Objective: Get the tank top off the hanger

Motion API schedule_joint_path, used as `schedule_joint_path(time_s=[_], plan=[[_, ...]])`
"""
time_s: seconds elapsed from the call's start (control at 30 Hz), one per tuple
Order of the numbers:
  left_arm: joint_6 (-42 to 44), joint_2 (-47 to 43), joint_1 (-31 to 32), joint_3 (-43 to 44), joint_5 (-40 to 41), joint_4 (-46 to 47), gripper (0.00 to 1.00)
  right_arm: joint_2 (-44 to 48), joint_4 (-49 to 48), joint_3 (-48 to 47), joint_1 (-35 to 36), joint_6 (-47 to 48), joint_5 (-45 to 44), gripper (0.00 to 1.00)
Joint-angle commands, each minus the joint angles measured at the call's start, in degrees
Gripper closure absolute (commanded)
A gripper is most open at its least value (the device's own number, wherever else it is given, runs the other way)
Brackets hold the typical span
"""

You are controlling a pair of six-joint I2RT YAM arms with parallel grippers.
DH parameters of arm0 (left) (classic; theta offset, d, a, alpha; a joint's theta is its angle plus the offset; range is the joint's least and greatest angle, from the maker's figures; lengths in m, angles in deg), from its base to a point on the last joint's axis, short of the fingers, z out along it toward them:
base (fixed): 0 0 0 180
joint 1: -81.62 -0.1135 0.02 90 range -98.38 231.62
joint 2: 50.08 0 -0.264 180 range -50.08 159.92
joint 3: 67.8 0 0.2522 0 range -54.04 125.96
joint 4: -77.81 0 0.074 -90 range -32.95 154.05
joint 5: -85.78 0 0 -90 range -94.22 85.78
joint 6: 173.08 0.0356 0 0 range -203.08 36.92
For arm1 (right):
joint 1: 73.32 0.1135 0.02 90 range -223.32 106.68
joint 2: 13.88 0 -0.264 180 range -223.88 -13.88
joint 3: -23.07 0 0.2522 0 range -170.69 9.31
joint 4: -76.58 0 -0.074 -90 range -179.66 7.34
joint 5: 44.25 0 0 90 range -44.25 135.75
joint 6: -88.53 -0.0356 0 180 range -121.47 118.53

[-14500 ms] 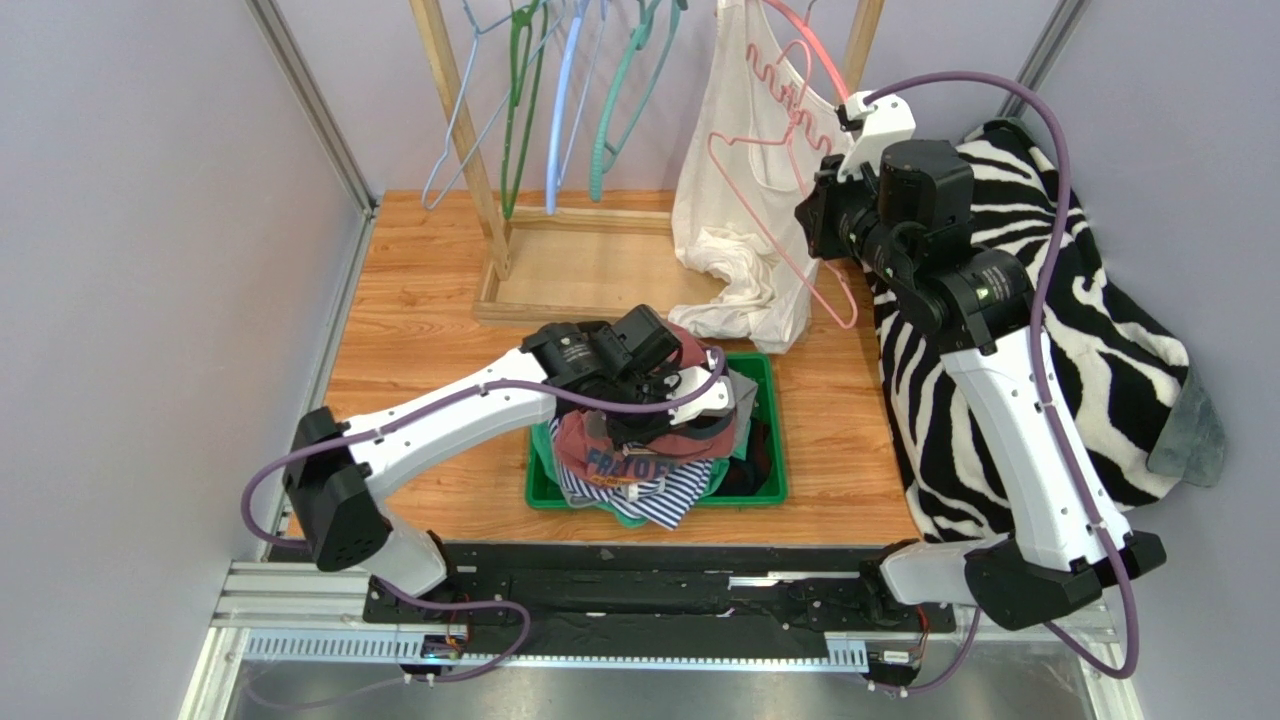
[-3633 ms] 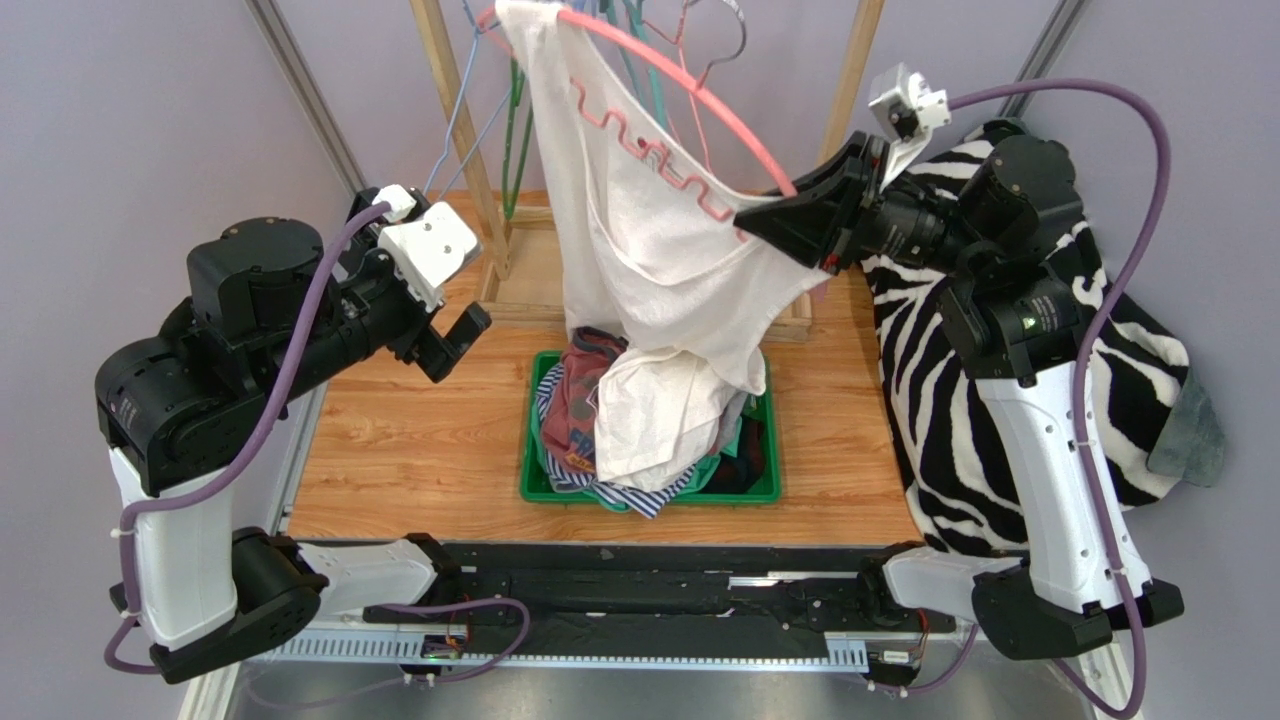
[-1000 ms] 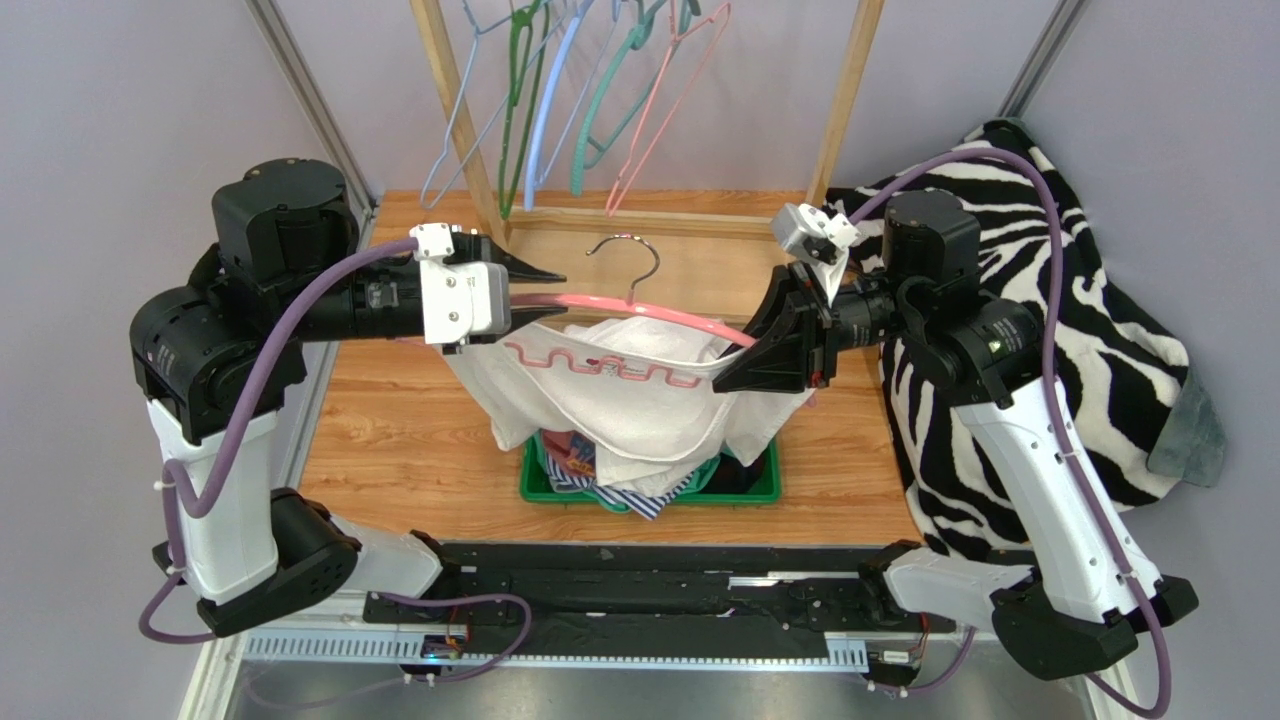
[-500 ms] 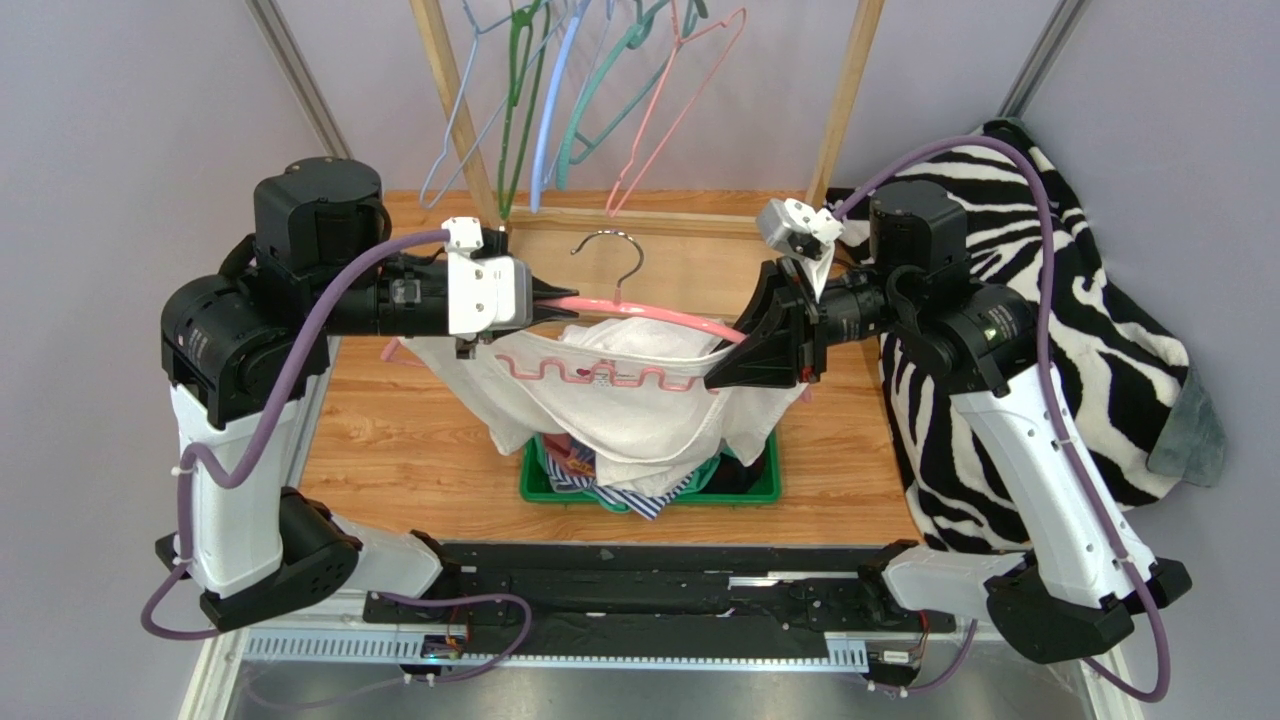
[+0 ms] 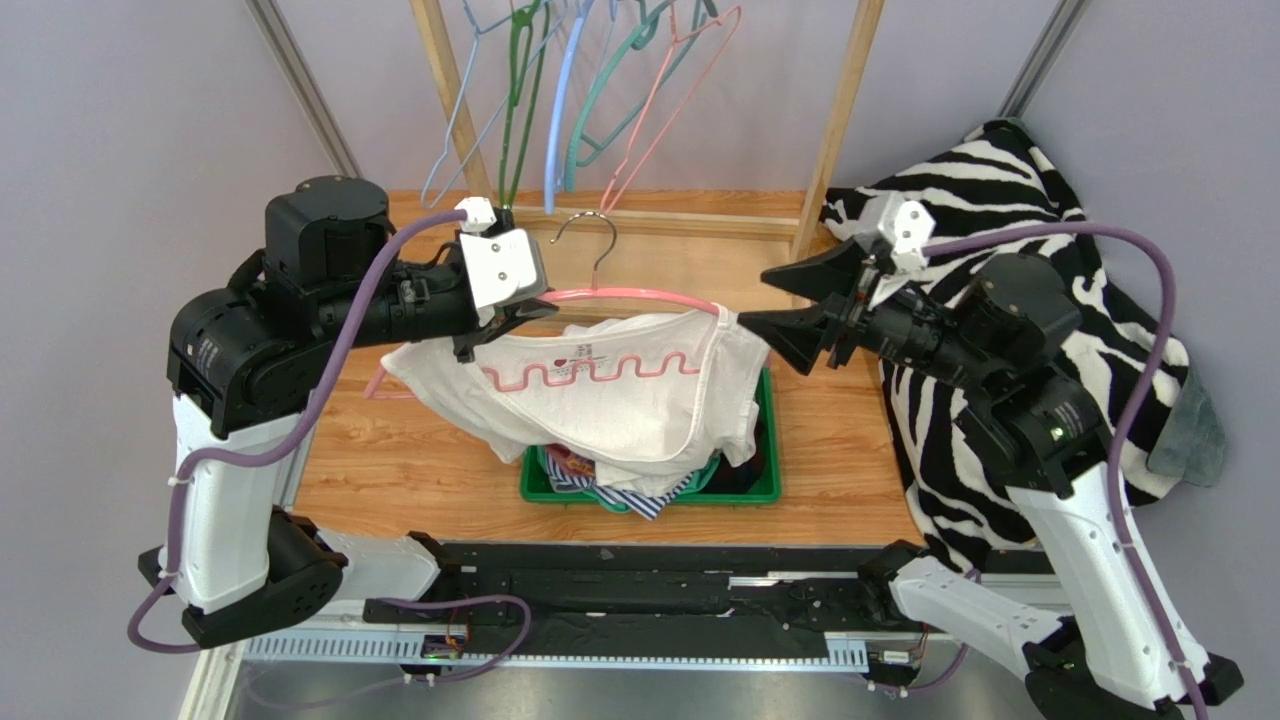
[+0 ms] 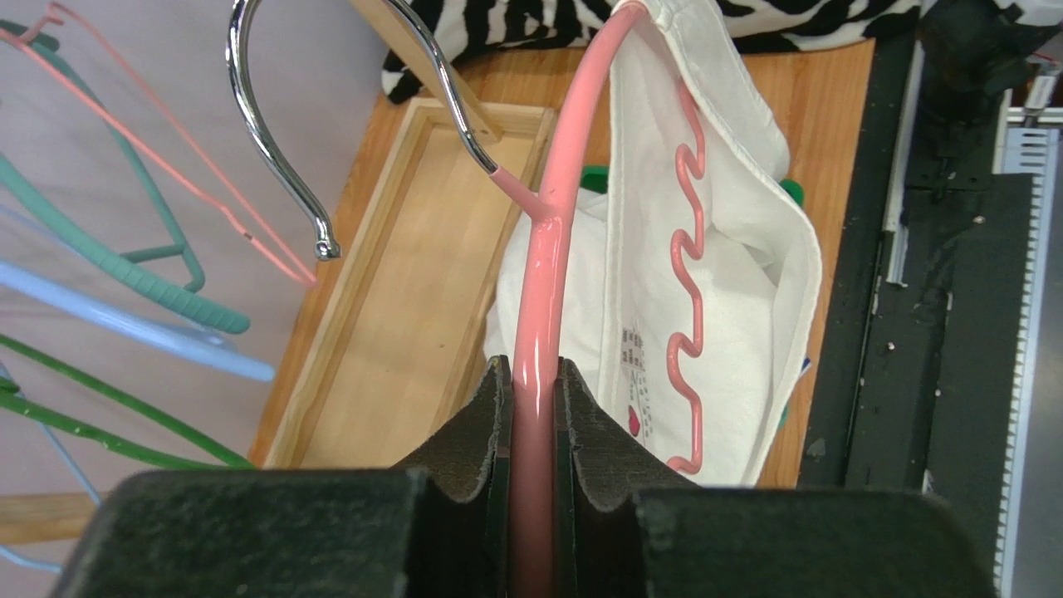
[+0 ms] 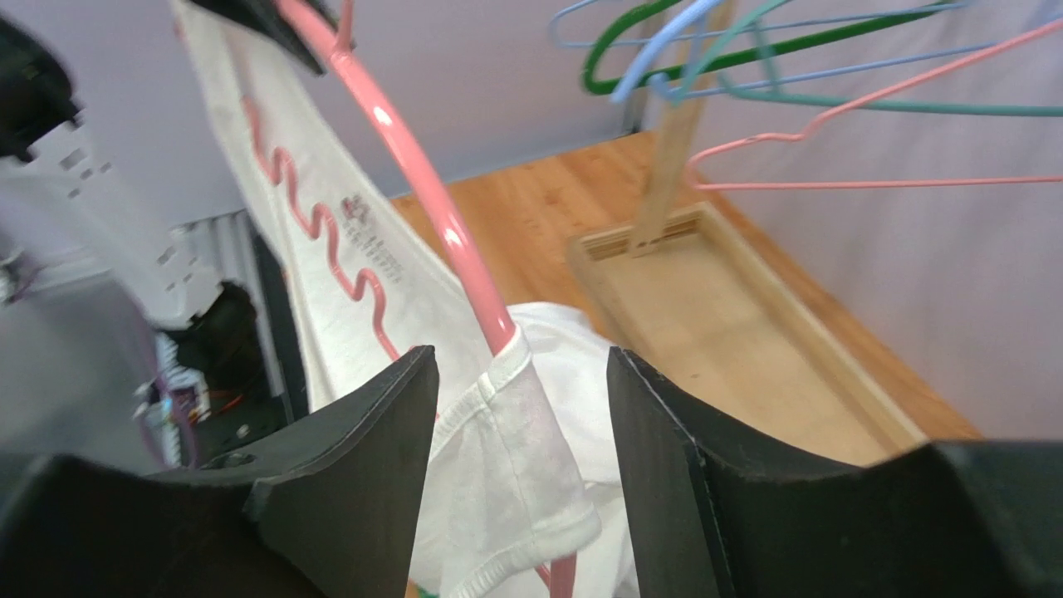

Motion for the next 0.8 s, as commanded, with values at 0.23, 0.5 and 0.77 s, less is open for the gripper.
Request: schedule_joint_path(time_s=[0.23, 0.5, 0.77], plan=[[-2.47, -0.32, -0.38, -0.42, 7.04, 6.12, 1.0, 14.81, -6.54, 16.01, 0.19, -12.06, -21.35, 0.39], [-2.12, -0.5, -0.55, -0.24, 6.25, 5.33, 1.0, 20.7, -10.23, 26.85, 0.19, -21.2, -21.88, 0.36], [-2.29, -1.55, -0.99, -1.12, 5.72, 5.24, 1.0, 18.86, -20.6, 32.21, 0.11, -38.41, -25.31, 0.36]])
